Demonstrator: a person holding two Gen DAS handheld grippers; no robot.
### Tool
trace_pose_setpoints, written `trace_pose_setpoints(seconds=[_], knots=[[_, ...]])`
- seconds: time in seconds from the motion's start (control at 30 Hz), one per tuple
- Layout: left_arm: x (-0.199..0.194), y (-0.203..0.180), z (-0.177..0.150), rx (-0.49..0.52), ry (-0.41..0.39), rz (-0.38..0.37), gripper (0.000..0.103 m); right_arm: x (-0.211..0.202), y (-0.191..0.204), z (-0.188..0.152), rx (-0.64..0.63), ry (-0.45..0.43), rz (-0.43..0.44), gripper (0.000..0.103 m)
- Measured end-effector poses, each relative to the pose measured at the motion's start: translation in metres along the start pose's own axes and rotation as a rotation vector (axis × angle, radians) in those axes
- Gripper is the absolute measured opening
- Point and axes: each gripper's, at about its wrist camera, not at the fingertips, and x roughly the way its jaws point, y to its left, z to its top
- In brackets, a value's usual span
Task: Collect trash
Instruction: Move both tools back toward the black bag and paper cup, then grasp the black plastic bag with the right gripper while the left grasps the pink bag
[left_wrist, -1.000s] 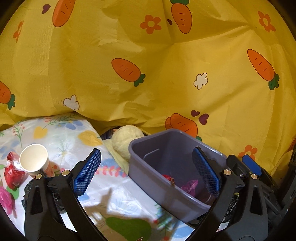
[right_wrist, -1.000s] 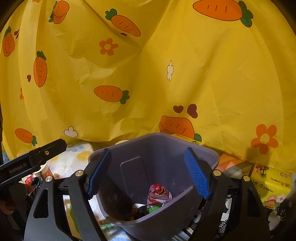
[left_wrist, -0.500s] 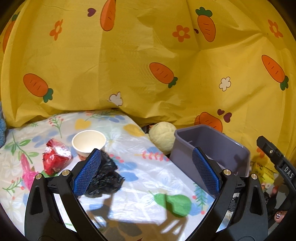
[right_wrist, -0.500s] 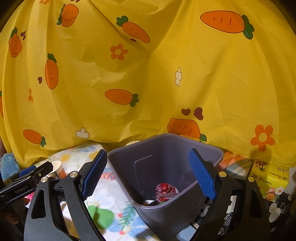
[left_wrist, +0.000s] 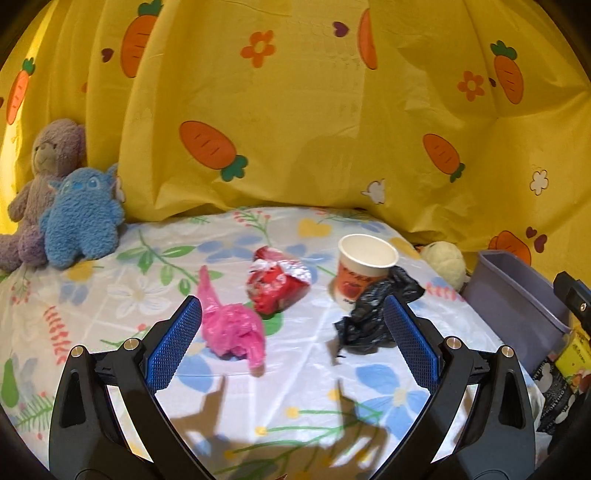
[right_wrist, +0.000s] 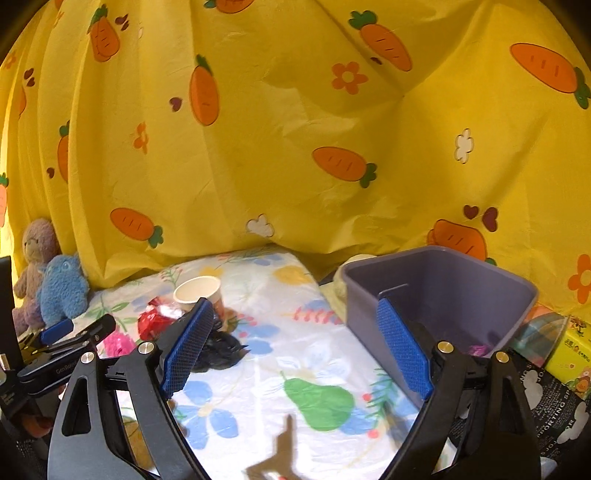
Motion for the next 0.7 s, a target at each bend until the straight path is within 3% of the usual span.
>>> trace_pose_setpoints(seconds=[0.13,0.37,0.7], knots=[[-0.006,0.034,-0.001,-0.039,-0.004,0.063,0.097,0.025,0.035,-0.007,-0.051,0.061,0.048,0.087],[-0.01,0.075,0.0,-0.1,-0.011,0.112,0.097,0.071,0.077,-0.018,-0.12,0.155,0.08,0.087],[0.002,0.079,0.002,-0.101,0.017,0.115,0.097,0.118,0.091,-0.027,-0.125,0.257,0.067,0.087]])
